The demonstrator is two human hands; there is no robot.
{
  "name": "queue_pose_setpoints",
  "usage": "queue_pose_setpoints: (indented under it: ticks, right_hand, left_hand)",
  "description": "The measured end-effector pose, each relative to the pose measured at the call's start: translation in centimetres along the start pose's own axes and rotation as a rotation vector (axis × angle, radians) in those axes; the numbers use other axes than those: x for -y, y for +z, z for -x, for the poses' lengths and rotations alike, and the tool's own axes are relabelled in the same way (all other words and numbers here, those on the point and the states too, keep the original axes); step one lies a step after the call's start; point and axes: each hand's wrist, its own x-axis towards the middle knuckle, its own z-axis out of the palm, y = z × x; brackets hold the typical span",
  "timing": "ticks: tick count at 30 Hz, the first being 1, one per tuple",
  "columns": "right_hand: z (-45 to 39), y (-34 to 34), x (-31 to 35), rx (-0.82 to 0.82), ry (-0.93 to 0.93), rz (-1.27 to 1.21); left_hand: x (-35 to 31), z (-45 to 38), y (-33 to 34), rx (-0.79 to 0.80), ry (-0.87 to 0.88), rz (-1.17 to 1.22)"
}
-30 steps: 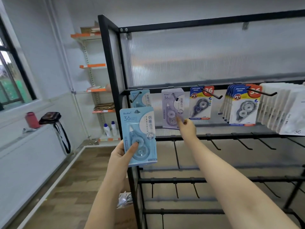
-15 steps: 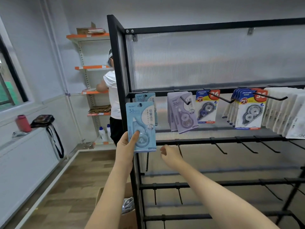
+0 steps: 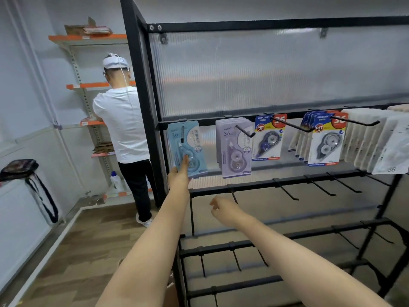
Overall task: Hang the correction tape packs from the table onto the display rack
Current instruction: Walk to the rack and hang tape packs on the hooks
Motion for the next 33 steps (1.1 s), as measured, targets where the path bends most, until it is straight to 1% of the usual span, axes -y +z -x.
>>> queue_pose_setpoints:
  ticks: [6,10,13,15,17,19,21,23,26,28,29,31,33]
  right_hand:
    - [-0.1,0.0,-0.7,-0.005,0.042,-0.017]
    - [0.1,-0.1,-1.5,-0.013,0.061,-0.016]
    - [0.5,-0.7,-2.1,-0.014,0.066,-0.002]
    - [0.7,-1.3,-2.2,-0.014,0.058,0.016]
    - [0.7,-2.1,-2.3,-0.010,0.043,0.055]
    - [0.6,-3.0,-2.2,0.001,0.017,0.094]
    - [0.5,-3.8,-1.8,0.012,-0.016,0.141]
    - [0.4,-4.4,-1.1,0.006,-0.060,0.203]
    - [0.6,-4.7,0.7,0.005,-0.189,0.295]
    - [1.0,-4.0,2.5,0.014,-0.301,0.319]
    - [1.2,-3.3,3.8,0.013,-0.358,0.329]
    - [1.9,-1.6,6.5,0.029,-0.461,0.361]
    - [2.8,0.5,9.5,0.081,-0.550,0.392]
  left_hand:
    - [0.2,-2.7,0.5,0.001,-0.008,0.065]
    - [1.4,-3.4,0.6,0.034,0.010,0.086]
    - [2.8,-2.8,0.5,-0.009,-0.052,0.071]
    - [3.9,-1.7,0.2,-0.009,-0.110,-0.016]
    - [5.3,-0.2,-0.2,0.042,-0.147,-0.162]
    - [6.1,1.5,-0.5,0.101,-0.120,-0.336]
    - [6.0,3.2,-0.8,0.146,0.022,-0.557]
    - [5.3,4.6,-1.3,0.192,0.182,-0.861]
    - [3.6,6.9,-2.6,0.204,0.316,-1.249]
    - [2.4,8.4,-4.3,0.172,0.338,-1.446]
    - [1.7,9.3,-5.5,0.135,0.322,-1.532]
    - [0.5,11.4,-8.6,0.038,0.278,-1.663]
    - [-0.7,14.0,-12.4,-0.070,0.203,-1.765]
